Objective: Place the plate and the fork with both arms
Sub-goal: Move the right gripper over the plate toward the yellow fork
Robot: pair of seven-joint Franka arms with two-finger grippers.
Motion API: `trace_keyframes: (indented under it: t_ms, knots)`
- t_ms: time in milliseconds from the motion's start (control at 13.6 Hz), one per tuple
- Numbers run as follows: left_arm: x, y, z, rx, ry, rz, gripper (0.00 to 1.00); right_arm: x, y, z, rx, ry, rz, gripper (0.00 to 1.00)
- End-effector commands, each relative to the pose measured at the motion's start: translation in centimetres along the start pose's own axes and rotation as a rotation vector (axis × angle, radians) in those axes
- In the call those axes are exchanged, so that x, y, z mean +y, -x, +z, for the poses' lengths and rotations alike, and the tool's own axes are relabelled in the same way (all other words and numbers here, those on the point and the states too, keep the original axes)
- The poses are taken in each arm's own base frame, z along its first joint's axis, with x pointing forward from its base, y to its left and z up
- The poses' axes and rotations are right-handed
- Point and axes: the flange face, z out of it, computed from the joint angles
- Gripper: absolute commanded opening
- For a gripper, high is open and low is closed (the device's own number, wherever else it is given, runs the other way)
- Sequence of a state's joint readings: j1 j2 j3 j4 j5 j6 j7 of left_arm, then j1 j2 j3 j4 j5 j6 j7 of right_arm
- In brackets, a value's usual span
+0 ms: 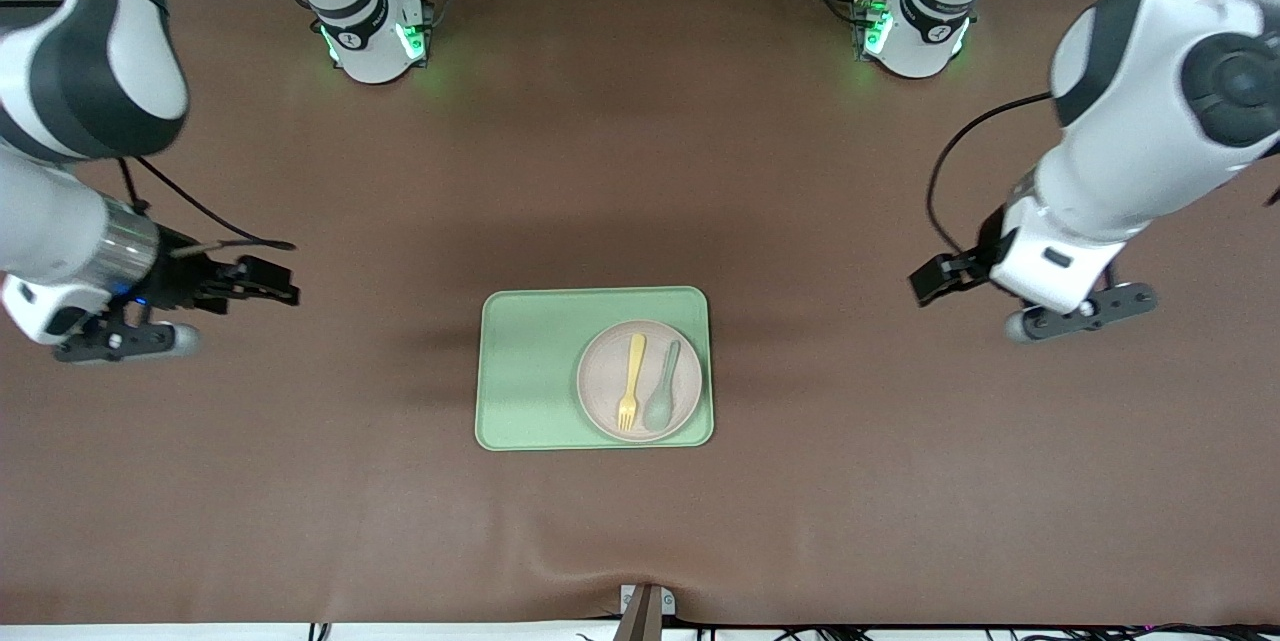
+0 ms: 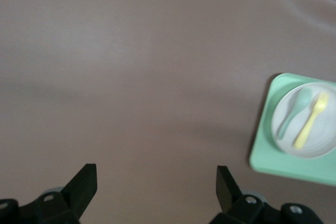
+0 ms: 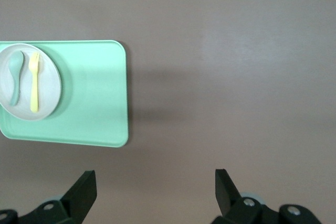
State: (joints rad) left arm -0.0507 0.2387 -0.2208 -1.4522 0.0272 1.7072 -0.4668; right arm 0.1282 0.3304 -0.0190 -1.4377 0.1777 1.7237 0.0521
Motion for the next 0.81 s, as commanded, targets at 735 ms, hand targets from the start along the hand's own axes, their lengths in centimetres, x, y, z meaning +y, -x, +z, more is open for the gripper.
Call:
trace_keyframes:
  t_ms: [735]
  knots:
    - [-8.2, 4.6, -8.0, -0.013, -0.052, 0.094, 1.00, -21.9, -7.5, 21.4, 0.155, -0.040, 0.007, 1.00]
